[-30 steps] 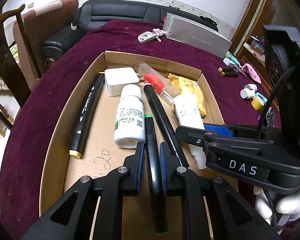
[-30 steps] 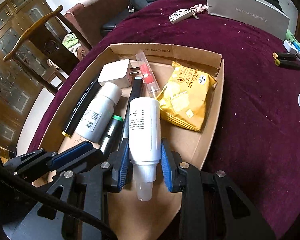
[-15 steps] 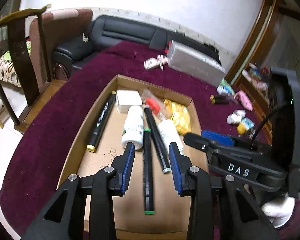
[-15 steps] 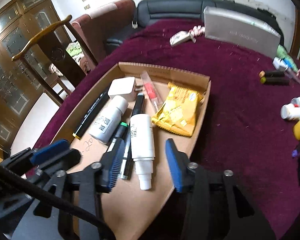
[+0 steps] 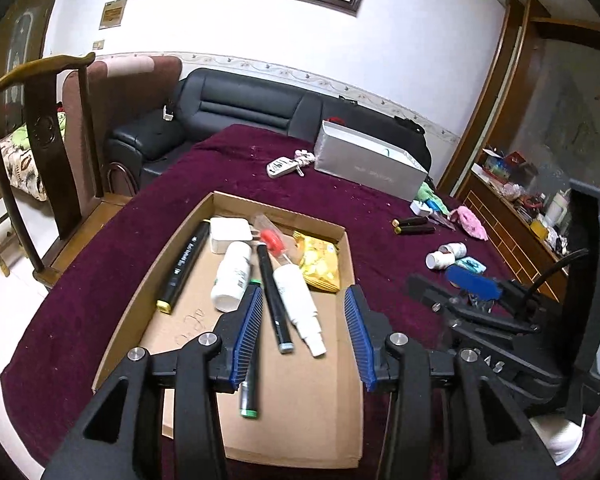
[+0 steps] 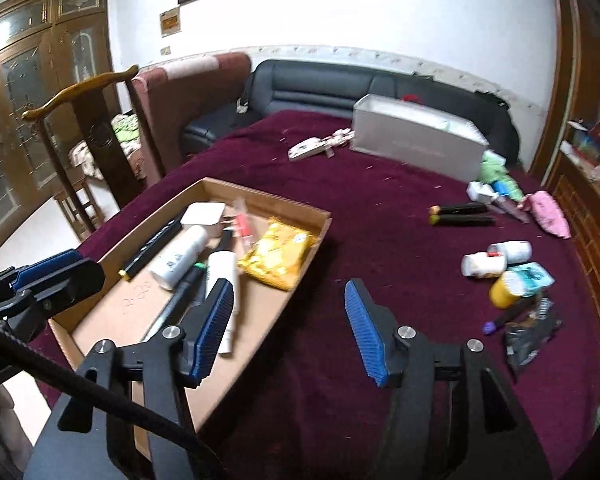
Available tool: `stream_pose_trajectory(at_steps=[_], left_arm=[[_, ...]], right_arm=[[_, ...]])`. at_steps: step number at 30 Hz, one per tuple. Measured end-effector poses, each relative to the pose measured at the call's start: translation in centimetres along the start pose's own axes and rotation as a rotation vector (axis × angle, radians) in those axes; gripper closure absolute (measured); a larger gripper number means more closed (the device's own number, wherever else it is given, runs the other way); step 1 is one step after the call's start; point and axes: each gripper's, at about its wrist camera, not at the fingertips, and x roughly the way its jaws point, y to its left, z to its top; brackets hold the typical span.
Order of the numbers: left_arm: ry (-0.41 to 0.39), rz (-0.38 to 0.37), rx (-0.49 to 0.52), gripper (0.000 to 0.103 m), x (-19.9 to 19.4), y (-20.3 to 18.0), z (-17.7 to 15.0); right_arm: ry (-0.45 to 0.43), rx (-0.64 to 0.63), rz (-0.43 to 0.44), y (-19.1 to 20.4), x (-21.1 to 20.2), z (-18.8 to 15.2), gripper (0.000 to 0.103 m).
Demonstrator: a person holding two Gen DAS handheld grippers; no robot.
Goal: Organize objects
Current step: 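Carry marker and spray bottle into the box and open both grippers, then grasp the black snack bag with the left gripper and lift it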
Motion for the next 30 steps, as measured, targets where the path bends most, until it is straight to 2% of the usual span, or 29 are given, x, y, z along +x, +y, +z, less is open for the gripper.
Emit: stream_pose_trajectory(at_steps=[6,13,23,30], left_arm=[[0.016,-0.007,0.043,0.066,0.5,-2.4,-0.3],[0.042,-0.018,0.095,0.066,1.1,-5.3,-0.6],[0.113,-0.033,0.155,0.066,3.4,-8.7,-1.5],[0.185,-0.045,0.187,0.066,5.9,-10.9,-2.7]], right_arm=[[-0.029,0.040,-0.060,-2.9,-1.1,-0.4,0.043],[-0.040,0.076,-0.090,-5.5,-1.3,-1.0,0.043],[-0.030,0.103,-0.115,-8.3,-0.7,-1.7,0.043],[-0.013,0.134,-0.133,-10.7,0.2,-2.2,0.037]])
